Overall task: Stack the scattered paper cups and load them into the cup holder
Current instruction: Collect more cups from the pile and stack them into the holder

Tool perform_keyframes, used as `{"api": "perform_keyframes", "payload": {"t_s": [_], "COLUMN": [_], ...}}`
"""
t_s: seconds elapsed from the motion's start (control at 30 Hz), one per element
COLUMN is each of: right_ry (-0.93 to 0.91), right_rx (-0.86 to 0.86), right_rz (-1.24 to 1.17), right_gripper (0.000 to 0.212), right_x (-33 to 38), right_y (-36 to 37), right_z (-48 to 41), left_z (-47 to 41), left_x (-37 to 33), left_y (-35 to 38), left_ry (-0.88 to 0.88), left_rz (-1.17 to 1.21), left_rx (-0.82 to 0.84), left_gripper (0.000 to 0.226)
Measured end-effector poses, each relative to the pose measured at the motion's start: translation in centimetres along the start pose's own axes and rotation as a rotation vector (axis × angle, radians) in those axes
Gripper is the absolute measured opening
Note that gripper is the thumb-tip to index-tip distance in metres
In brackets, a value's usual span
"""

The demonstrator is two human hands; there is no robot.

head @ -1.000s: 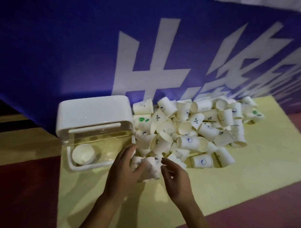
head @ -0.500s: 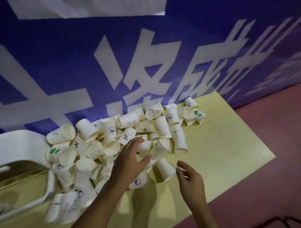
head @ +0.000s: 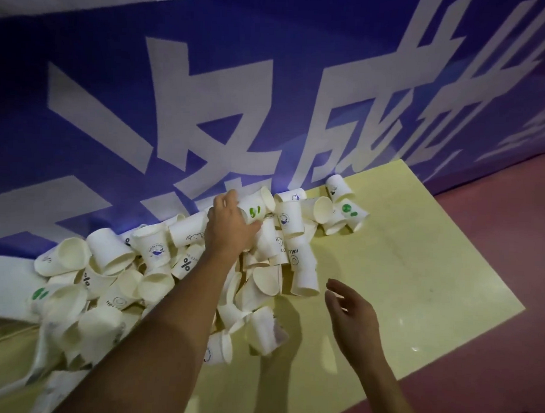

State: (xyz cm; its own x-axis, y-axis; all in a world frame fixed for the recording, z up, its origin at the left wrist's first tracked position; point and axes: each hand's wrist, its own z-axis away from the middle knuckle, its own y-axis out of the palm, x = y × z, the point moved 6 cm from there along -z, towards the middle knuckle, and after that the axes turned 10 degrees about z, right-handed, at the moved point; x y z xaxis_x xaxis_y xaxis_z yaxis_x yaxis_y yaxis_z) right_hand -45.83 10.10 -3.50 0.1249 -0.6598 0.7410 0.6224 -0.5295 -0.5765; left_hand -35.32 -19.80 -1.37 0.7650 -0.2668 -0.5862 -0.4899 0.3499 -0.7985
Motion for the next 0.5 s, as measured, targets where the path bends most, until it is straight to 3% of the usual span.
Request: {"api": "perform_keyframes", "payload": {"t_s": [0.27, 0.37, 0.5], "right_ry": [-0.064, -0.094, -0.137], "right_rx": [0.051, 0.059, 0.067], "right_rz": [0.071, 0.108, 0.235], "right_gripper": [0.029, 0.035, 0.056], "right_x": [2.9, 5.2, 8.3], "right_y": [1.0, 1.6, 3.3], "right_z": [-4.7, -7.7, -12.6], "left_z": [-2.3, -1.2, 2.4], "left_x": [0.8, 1.0, 1.4], "left_y": [1.2, -0.3, -2.6], "left_ry": [-0.061, -0.114, -0.263], "left_rz": [-0.028, 0.149, 0.630], "left_rx": [0.044, -0.001, -0.071], "left_gripper": [0.056, 0.054, 0.057]}}
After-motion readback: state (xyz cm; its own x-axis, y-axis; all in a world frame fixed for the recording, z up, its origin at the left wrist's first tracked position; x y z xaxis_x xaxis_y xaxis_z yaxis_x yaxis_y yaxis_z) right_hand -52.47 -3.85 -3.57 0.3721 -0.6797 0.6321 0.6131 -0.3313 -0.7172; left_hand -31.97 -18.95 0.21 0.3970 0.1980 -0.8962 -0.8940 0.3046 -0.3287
